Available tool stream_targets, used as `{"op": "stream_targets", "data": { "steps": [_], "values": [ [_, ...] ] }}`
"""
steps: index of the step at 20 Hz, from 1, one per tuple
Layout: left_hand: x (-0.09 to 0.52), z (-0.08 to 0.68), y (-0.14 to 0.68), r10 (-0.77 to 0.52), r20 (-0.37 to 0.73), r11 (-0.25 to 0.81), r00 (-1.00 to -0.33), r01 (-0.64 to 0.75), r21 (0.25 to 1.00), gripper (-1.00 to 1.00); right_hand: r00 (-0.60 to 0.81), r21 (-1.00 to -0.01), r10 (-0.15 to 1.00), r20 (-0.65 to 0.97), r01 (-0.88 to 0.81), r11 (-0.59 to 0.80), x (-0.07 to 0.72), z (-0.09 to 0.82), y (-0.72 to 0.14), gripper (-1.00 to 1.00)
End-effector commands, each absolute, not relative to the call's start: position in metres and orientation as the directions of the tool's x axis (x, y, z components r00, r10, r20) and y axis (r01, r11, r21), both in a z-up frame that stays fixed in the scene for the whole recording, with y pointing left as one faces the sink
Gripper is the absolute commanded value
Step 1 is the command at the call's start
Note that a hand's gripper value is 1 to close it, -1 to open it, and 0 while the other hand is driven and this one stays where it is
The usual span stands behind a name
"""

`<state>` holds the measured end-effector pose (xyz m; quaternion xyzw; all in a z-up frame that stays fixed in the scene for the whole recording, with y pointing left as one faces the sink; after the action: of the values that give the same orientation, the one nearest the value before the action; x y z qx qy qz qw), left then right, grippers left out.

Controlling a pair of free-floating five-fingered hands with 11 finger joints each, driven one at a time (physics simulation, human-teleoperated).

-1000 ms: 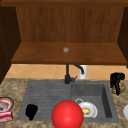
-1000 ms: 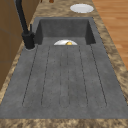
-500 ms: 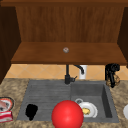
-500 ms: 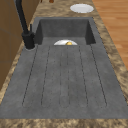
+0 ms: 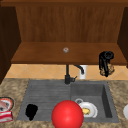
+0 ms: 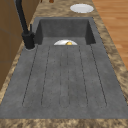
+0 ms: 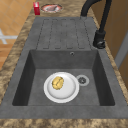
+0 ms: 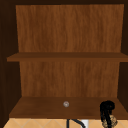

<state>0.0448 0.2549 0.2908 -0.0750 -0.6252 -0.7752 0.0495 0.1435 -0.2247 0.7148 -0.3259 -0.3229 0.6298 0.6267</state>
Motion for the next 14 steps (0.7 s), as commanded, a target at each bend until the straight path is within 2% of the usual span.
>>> {"op": "stream_targets", "data": {
  "steps": [1,14],
  "values": [
    [0.045,0.291,0.255,0.017,0.178,-0.213,-0.984,0.171,0.962,0.0,0.015,-0.815,0.999,-0.034,-0.579,-0.019,0.154,0.746,-0.208,1.0],
    [0.045,0.291,0.255,0.017,0.178,-0.213,-0.984,0.171,0.962,0.0,0.006,-0.809,0.998,-0.06,-0.586,-0.045,0.241,0.792,-0.16,1.0]
  ]
}}
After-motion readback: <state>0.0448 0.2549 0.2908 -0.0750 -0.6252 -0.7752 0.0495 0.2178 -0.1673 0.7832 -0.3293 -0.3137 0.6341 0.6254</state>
